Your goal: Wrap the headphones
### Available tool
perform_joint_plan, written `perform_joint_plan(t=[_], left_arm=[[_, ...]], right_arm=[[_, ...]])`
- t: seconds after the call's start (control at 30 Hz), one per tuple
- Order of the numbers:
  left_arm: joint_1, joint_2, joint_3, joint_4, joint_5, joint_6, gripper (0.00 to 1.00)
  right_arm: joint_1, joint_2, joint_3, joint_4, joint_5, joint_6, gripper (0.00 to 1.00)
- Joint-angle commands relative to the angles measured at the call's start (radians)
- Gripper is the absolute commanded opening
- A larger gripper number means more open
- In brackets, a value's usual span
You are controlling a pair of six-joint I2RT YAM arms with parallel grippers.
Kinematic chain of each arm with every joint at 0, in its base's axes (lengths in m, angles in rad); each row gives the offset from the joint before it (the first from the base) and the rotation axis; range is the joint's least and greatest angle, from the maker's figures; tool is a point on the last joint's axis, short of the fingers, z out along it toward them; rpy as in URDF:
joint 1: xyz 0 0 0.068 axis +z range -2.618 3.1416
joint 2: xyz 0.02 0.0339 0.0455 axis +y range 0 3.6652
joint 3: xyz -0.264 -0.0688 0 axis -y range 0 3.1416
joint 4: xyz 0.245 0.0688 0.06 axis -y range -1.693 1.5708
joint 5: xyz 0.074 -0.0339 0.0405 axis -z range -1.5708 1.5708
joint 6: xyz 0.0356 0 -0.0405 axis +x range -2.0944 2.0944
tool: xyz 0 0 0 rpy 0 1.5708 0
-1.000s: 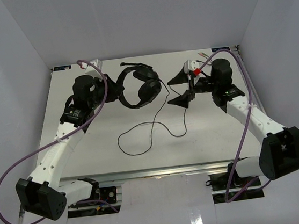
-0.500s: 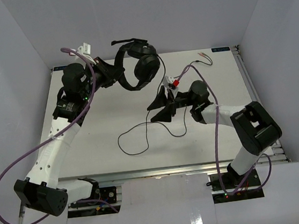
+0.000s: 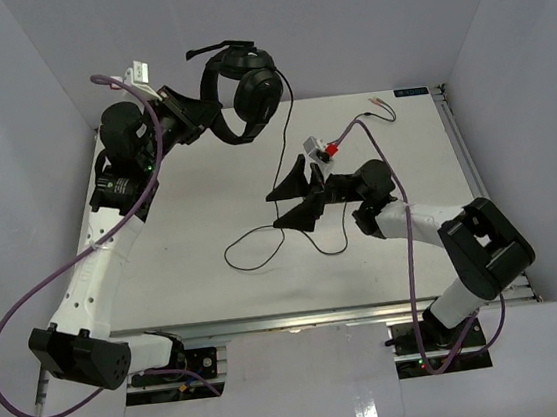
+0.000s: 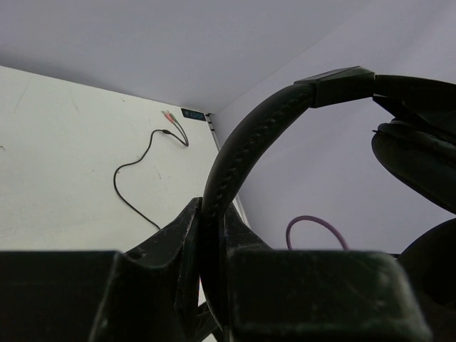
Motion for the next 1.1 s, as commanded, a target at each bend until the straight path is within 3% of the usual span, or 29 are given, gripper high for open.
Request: perform_joint_plan(t=[0.0, 0.23, 0.4, 0.57, 0.73, 0.97, 1.07], left_arm=[[0.006, -0.04, 0.076, -0.004, 0.02, 0.001, 0.0], [0.006, -0.08, 0.053, -0.021, 0.036, 0.022, 0.0], [0.006, -0.099, 0.034, -0.022, 0.04, 0.029, 0.0], [0.006, -0.112, 0.014, -0.02, 0.044, 0.024, 0.0], [0.006, -0.114, 0.008, -0.019, 0.03, 0.034, 0.0], [0.006, -0.091, 0.02, 0.005, 0.031, 0.03, 0.0], [0.006, -0.084, 0.029, 0.01, 0.019, 0.03, 0.0]], right_arm=[[-0.04, -0.119, 0.004, 0.023, 0.11, -0.248, 0.83], [-0.139, -0.213, 0.063, -0.366, 0.131, -0.49, 0.83], [-0.095, -0.197, 0.113, -0.461, 0.144, -0.541, 0.86], [-0.033, -0.068, 0.227, -0.362, 0.081, -0.397, 0.89], [0.026, 0.019, 0.212, 0.044, -0.044, -0.125, 0.87], [0.145, 0.008, 0.136, 0.134, -0.114, -0.129, 0.84], [0.189, -0.004, 0.126, 0.124, -0.107, -0.139, 0.78]])
